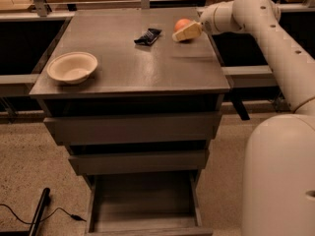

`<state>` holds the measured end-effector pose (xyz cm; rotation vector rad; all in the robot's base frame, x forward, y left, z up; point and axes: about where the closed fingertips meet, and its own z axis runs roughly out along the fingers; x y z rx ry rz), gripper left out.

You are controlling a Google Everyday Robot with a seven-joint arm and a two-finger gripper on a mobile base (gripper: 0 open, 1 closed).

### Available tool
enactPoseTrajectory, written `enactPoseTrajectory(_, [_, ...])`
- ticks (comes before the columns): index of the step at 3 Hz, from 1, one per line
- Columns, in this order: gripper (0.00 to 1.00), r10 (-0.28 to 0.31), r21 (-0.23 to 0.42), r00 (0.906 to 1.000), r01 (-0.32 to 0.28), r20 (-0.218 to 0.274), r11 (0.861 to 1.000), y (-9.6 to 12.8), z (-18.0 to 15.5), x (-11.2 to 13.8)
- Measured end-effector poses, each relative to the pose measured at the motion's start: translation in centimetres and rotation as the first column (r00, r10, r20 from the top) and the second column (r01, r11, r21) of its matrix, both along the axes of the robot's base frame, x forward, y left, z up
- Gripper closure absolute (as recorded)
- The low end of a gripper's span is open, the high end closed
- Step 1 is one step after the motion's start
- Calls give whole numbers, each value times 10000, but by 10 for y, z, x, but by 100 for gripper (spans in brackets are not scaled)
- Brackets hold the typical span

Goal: Place orange into bottom drawer

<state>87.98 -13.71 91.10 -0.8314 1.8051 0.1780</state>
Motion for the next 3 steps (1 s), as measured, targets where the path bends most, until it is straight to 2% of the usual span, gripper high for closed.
enactPoseTrajectory(1, [0, -103, 136, 9998, 101, 153, 9999, 2, -11, 14])
enactPoseTrajectory(3, [2, -139, 869, 9994, 112, 305, 9962, 13, -29, 40])
